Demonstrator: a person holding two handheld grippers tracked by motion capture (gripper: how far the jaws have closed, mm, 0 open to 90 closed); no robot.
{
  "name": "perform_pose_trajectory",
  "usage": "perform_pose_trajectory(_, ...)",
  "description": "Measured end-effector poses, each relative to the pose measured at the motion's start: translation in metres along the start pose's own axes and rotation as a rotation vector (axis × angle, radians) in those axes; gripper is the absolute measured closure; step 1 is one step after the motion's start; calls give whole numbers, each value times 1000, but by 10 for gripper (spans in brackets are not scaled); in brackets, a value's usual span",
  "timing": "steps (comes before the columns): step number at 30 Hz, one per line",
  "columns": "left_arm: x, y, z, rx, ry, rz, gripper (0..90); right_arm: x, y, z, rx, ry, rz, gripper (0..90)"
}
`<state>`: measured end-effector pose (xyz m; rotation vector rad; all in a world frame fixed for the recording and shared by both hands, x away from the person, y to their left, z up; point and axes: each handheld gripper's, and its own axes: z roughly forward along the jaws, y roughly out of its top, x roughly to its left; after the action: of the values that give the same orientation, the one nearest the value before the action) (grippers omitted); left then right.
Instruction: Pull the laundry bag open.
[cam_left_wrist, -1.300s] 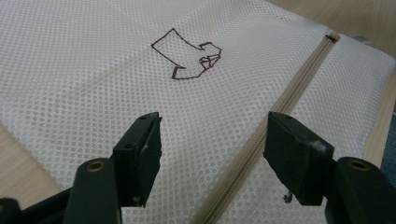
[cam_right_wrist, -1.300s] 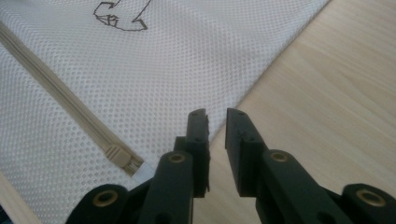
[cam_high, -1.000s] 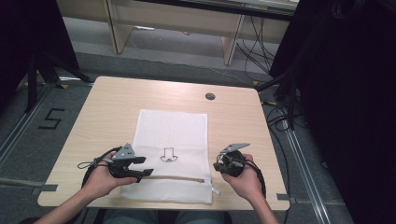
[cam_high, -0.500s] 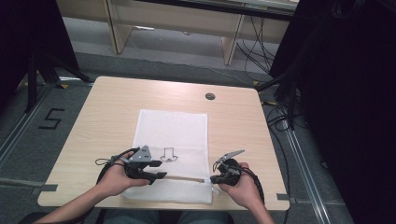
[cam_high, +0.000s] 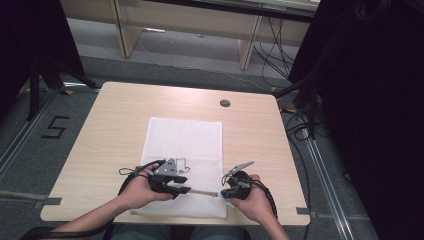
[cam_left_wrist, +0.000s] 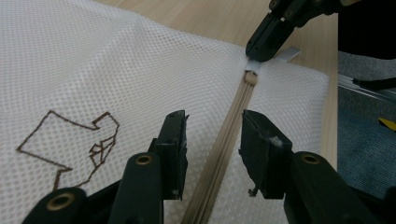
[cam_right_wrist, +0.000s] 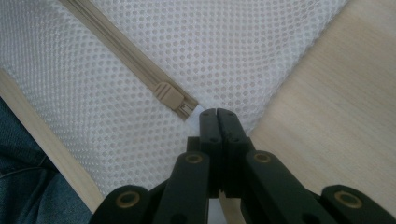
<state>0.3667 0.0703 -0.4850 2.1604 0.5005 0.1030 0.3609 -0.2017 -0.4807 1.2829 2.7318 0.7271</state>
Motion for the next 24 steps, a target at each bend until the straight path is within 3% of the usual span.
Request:
perform_pose_trajectory(4,-3,4,6,9,-10,6,614,2,1,2,22,-12,21,900)
perform_pose_trajectory(7,-6,5,11,9,-18,23,632,1,1,4,3,-10,-15,900)
perform_pose_trajectory(9,-9,5,15,19,-20,26,644,2,1,5,7,-12,-12,900)
perform_pose_trajectory(10,-10,6,16,30,-19,46,649,2,1,5,6,-10,-15,900)
perform_pose_trajectory(17,-15,10,29,41,-34,49,664,2,2,4,30,-7,9,900)
perform_pose_trajectory(18,-15,12,30,42,-39,69,665,3,2,4,37,-12,17,900)
perform_pose_trajectory(19,-16,12,32,42,-39,45,665,3,3,4,37,-15,12,900)
perform_pose_trajectory(20,-16,13,33,41,-44,60,665,3,3,4,41,-18,10,900)
perform_pose_trajectory(22,-16,13,34,47,-38,46,663,3,4,5,28,-21,-32,900)
perform_pose_trajectory(24,-17,13,35,44,-38,43,663,5,4,5,35,-25,-31,900)
